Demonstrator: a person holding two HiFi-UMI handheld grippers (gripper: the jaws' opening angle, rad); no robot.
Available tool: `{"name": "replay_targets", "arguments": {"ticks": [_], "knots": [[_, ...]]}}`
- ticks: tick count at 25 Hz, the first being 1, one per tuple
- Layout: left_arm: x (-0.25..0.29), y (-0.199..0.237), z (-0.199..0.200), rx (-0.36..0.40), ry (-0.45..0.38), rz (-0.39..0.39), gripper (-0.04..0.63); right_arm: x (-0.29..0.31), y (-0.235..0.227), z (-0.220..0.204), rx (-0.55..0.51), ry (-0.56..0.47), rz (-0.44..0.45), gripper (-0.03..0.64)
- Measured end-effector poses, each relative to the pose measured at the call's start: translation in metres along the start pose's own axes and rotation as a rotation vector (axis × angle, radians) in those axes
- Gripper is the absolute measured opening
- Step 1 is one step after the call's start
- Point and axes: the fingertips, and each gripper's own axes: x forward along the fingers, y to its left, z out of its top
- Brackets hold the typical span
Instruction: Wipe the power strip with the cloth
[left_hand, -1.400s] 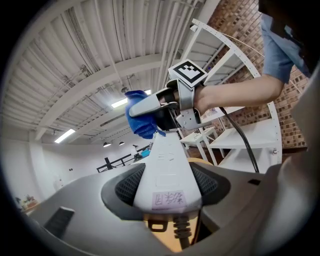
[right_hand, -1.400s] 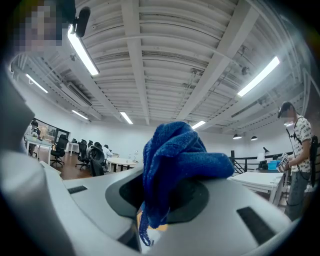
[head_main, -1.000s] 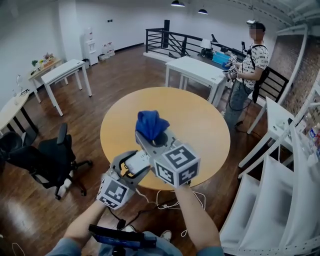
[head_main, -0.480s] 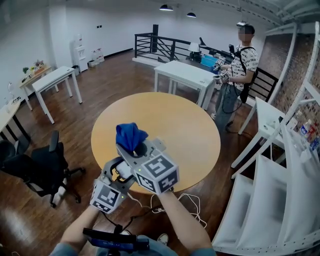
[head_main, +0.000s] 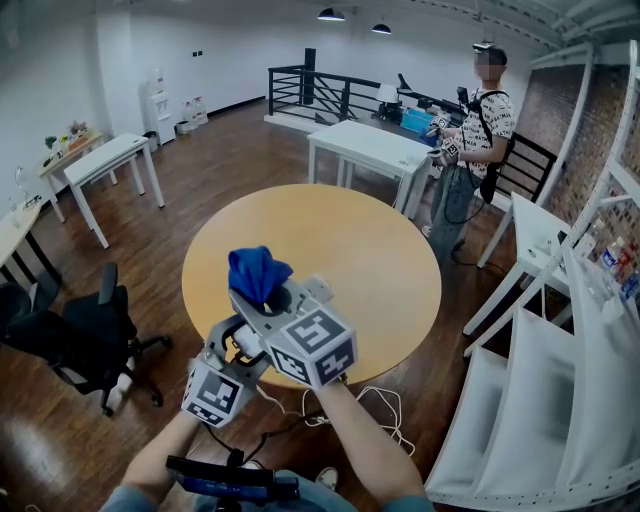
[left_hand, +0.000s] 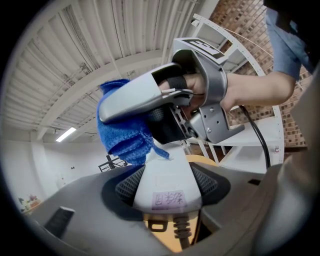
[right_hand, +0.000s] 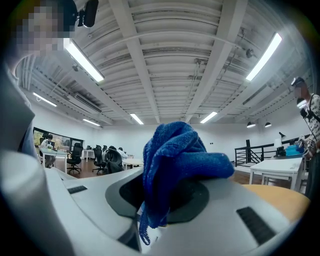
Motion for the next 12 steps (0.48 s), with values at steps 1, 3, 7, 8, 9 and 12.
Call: {"name": "replay_targets", "arguments": {"ticks": [1, 3, 7, 8, 9, 12], "knots": [[0.0, 0.0, 0.0, 0.009, -0.004, -0.001, 0.278, 0.0, -0.001, -0.001, 0.0, 0.002, -0.002, 0.087], [0.001, 0.0, -0.001, 0.039, -0.019, -0.006, 0.278, -0.002, -0.004, -0.001, -0.005, 0.002, -0.014, 0.087], [0.001, 0.0, -0.001, 0.031, -0.018, -0.005, 0.278, -0.009, -0.021, 0.002, -0.009, -0.002, -0.055, 0.087], [0.001, 0.0, -0.001, 0.033, -0.018, -0.006, 0.278, -0.011, -0.024, 0.003, -0.01, -0.003, -0.063, 0.087], [0.0, 0.0, -0.001, 0.039, -0.021, -0.007, 0.278, -0.013, -0.027, 0.004, -0.01, -0.003, -0.071, 0.087], [0.001, 0.001, -0.001, 0.053, -0.029, -0.01, 0.278, -0.017, -0.037, 0.008, -0.013, -0.005, -0.093, 0.087]]}}
